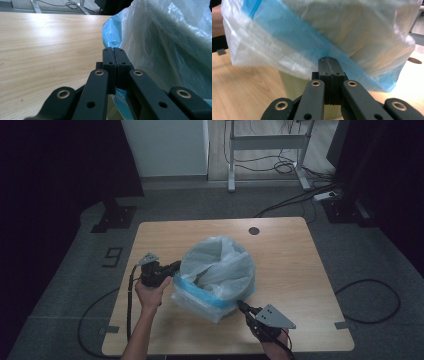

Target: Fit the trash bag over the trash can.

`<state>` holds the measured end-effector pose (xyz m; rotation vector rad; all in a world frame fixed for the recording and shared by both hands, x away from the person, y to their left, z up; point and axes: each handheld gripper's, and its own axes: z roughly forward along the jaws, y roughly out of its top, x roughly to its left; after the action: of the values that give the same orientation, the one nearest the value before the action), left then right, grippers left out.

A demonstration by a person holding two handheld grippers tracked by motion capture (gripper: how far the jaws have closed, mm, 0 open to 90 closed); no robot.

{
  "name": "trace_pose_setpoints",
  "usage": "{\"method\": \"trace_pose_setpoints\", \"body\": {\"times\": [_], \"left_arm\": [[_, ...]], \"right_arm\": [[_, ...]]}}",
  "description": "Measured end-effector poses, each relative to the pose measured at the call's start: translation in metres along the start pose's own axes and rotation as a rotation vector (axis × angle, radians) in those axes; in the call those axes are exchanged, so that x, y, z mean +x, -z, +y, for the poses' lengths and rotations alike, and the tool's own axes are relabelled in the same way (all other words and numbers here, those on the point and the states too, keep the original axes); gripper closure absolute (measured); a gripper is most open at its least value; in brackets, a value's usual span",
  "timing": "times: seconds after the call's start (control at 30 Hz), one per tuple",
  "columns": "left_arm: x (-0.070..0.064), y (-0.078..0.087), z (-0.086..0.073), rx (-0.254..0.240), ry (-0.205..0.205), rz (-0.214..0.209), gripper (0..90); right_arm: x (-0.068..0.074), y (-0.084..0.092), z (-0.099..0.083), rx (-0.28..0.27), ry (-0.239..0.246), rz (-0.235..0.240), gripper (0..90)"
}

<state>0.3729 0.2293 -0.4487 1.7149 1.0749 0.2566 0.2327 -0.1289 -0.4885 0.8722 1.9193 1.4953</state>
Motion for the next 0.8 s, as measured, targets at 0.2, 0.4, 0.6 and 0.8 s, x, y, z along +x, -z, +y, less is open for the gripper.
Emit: {"method": "trace_pose_setpoints", "body": {"times": [0.2, 0.4, 0.6, 0.8], "left_arm": [[-0.001, 0.005, 0.001, -0.008, -0.006, -0.002, 88.4], [-0.002, 0.003, 0.0, -0.006, -0.008, -0.003, 88.3], [-0.003, 0.003, 0.0, -0.007, -0.009, -0.005, 88.3], [-0.002, 0.006, 0.001, -0.012, -0.008, -0.001, 88.3]], "right_arm": [[0.006, 0.018, 0.013, -0.112, 0.02, 0.018, 67.7], [0.017, 0.029, 0.035, -0.152, 0.044, 0.105, 53.4], [0.026, 0.021, 0.052, -0.147, 0.084, 0.145, 48.8], [0.032, 0.016, 0.052, -0.115, 0.102, 0.162, 51.2]]}}
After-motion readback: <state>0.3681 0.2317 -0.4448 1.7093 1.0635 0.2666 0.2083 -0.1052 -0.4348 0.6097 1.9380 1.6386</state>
